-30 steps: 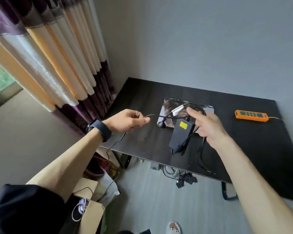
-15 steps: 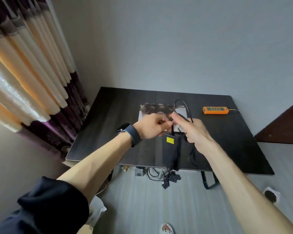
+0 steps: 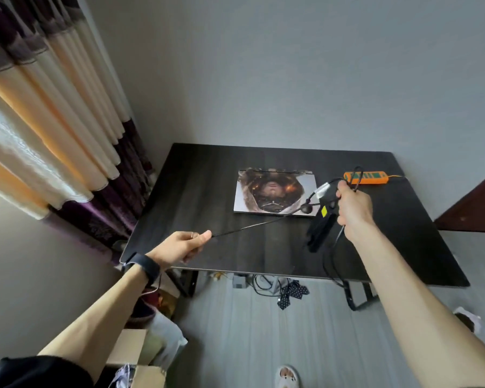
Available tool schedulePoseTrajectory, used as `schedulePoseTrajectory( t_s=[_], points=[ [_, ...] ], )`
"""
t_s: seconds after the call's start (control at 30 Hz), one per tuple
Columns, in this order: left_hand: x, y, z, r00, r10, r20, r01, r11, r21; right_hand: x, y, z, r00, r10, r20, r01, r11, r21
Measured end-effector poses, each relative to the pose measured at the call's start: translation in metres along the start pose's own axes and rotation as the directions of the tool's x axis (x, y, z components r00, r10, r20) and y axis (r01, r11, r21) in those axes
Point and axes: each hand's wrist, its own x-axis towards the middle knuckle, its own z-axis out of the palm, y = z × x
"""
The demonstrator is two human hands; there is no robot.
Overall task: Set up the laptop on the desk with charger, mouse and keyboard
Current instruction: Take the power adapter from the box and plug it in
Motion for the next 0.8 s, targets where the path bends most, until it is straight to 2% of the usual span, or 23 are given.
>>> schedulePoseTrajectory(
  t_s=[0.07, 0.13, 0.23, 0.37, 0.47, 0.57, 0.63, 0.7, 0.8],
  points=[
    [0.002, 0.008, -0.006, 1.0, 0.007, 0.007, -0.006, 0.992, -0.125, 0.014, 0.006, -0.001, 0.999, -0.017, -0.032, 0.013, 0.993, -0.113],
    [0.011, 0.034, -0.004, 0.999, 0.051, -0.003, -0.051, 0.998, -0.041, 0.028, 0.014, 0.0, 0.999, -0.028, -0.037, 0.02, 0.982, -0.186],
    [0.032, 0.087, 0.009, 0.985, 0.172, -0.012, -0.171, 0.983, 0.062, 0.045, 0.007, -0.001, 0.999, -0.042, 0.013, 0.044, 0.986, -0.158],
    [0.086, 0.174, 0.041, 0.949, 0.316, -0.009, -0.313, 0.943, 0.109, 0.067, -0.014, -0.009, 0.98, -0.016, 0.196, 0.032, 0.996, -0.079],
    [0.131, 0.245, 0.074, 0.942, 0.333, 0.052, -0.333, 0.896, 0.294, 0.084, -0.029, -0.025, 0.9, 0.028, 0.434, -0.009, 0.999, -0.045],
    [0.166, 0.292, 0.099, 0.961, 0.265, 0.082, -0.273, 0.853, 0.444, 0.098, -0.051, -0.034, 0.729, 0.014, 0.685, -0.118, 0.987, 0.106],
    [0.185, 0.302, 0.107, 0.97, 0.229, 0.083, -0.241, 0.863, 0.444, 0.115, -0.064, -0.033, 0.639, -0.014, 0.769, -0.14, 0.981, 0.134],
    [0.2, 0.303, 0.112, 0.98, 0.186, 0.073, -0.2, 0.902, 0.383, 0.138, -0.071, -0.032, 0.614, -0.026, 0.789, -0.132, 0.982, 0.135],
    [0.213, 0.297, 0.114, 0.983, 0.182, 0.016, -0.179, 0.94, 0.29, 0.165, -0.076, -0.034, 0.64, -0.015, 0.768, -0.114, 0.987, 0.114]
  ],
)
